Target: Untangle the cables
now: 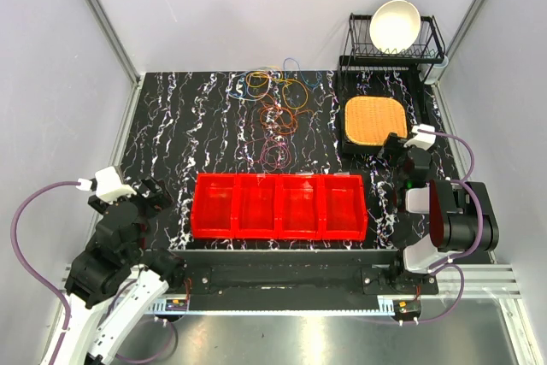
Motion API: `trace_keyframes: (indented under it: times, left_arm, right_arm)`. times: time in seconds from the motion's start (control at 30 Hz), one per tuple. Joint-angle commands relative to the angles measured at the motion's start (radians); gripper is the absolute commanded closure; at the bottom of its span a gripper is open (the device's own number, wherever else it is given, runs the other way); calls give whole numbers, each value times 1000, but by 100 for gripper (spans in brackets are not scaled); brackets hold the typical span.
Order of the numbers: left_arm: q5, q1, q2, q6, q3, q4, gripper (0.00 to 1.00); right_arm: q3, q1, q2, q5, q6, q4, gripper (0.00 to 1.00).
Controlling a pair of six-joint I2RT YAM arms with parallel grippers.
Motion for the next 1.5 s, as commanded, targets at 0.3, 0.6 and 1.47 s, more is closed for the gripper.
trace_keyframes:
  times: [0.3,0.6,1.47]
  left_arm:
    - [-1,0,4,13,-2,31,1]
    - [31,0,29,33,-2,46,1]
    - [591,-26,337,137,114,589,1]
  right_arm:
    - [20,8,5,-109,-16,28,0]
    - [-21,15,-36,-88,-15,75,0]
    - [641,133,-408,-657,480,-1048,0]
